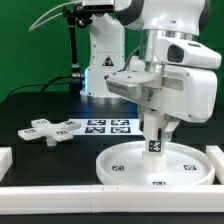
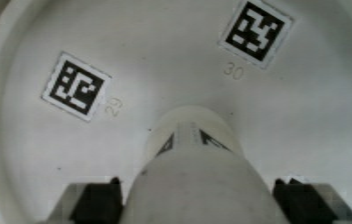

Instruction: Assemble round table

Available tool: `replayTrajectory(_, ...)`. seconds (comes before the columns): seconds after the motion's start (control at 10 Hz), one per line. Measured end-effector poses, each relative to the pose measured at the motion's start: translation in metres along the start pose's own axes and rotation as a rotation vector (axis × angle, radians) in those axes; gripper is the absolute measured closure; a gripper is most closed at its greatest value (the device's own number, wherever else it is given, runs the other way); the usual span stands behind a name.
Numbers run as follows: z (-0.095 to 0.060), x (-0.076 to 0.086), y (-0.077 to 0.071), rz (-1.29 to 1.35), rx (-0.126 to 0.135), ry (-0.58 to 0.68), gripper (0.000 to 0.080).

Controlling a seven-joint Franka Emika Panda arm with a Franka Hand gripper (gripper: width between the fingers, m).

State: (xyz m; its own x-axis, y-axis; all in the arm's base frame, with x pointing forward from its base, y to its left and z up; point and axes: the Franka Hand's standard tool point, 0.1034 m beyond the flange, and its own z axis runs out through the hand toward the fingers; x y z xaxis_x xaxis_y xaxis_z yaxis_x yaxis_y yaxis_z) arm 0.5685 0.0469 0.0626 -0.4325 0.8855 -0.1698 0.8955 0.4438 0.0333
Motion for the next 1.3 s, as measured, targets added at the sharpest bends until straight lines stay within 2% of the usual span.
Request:
replayTrajectory(0.2,-0.001,0.000,0.001,0.103,0.014,-0.002,0.0392)
replayTrajectory(0.4,0.000,0.001,-0.005,0.319,0.092,-0.016,0.0392)
replayTrajectory(0.5,0.000,-0.001,-0.008,0.465,0.121,-0.017,0.0392)
replayTrajectory(0.6,0.000,-0.002,-0.009,0.557,0.131,-0.022,0.0392)
replayTrajectory(1.1,0.001,-0.002,-0.010,0.892,0.132,-0.039,0.0390)
replayTrajectory(1.3,0.004,-0.005,-0.018,1.172,0.198,-0.020,0.0390)
